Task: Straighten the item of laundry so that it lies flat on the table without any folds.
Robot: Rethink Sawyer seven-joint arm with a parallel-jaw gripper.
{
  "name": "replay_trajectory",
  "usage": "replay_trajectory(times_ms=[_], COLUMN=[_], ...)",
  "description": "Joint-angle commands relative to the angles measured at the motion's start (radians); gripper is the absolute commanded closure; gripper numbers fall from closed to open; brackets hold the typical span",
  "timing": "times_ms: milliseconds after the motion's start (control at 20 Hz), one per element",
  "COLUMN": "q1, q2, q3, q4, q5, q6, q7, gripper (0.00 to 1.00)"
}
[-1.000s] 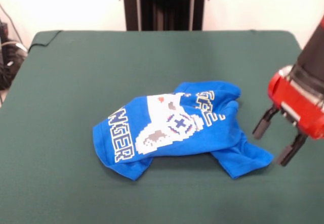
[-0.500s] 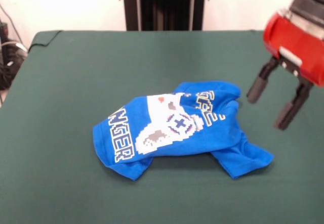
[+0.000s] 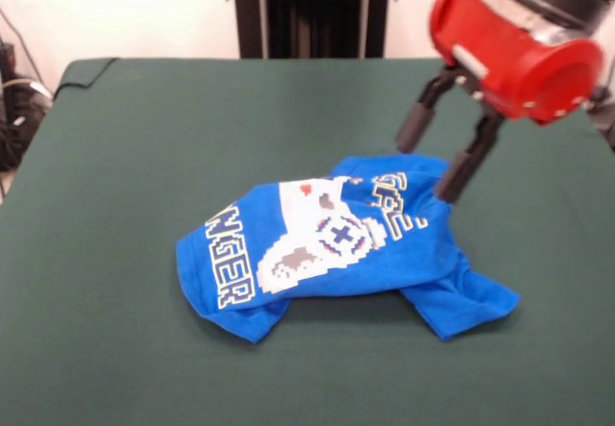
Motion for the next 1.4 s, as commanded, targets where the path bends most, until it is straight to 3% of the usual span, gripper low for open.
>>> replay_trajectory(times_ms=[50,450,850,1400], q1=[-0.034,-0.090,-0.096,-0.147], q2=[0.025,0.068,0.105,0.115], q3=[0.084,0.130,0.132,0.205], q4=[0.226,0.196,0.161,0.225], q5=[-0.090,-0.175,-0.238,-0.164], q6=[-0.029,-0.148,-0.176,-0.130], q7=[-0.349,-0.395,-0.349,-0.282], gripper=[0.00,0.00,0.00,0.00])
